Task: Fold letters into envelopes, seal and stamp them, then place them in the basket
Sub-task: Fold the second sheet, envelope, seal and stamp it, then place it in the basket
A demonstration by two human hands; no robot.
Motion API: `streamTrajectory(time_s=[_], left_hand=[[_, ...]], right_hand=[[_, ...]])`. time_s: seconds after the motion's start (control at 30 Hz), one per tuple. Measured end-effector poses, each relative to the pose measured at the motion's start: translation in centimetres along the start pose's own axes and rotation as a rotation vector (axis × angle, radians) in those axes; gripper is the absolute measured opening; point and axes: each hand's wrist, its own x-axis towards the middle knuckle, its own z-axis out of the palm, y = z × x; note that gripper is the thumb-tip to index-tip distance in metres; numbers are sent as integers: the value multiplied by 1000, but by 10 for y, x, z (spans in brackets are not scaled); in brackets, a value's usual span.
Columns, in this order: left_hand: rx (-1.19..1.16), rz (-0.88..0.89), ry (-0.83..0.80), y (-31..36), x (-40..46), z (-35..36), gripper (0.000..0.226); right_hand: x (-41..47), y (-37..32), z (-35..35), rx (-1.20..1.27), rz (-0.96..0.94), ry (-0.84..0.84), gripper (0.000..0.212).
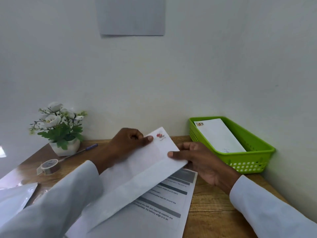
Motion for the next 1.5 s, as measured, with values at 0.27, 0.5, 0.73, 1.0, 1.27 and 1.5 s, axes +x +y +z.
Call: streamTrajectory(time_s=[0.27, 0.5, 0.73, 1.0, 1.27, 1.5], left_hand=[[-540, -7, 141, 50, 7, -13, 37], [-685, 89, 92, 78, 29, 13, 20], [-728, 208, 88, 132, 69, 51, 16], [-543, 118, 125, 122, 108, 123, 8], [-81, -41, 129, 74, 115, 165, 15], [367, 93, 163, 79, 121, 181, 22]], right_hand=[[-8, -24, 26, 245, -186, 68, 28], [-3, -75, -30, 281, -346, 385, 15], [12, -116, -95, 134, -438, 577, 9], [43, -93, -156, -361, -355, 878, 16], [52, -47, -162, -1195, -46, 844, 15], [53, -41, -162, -1373, 79, 751, 16]])
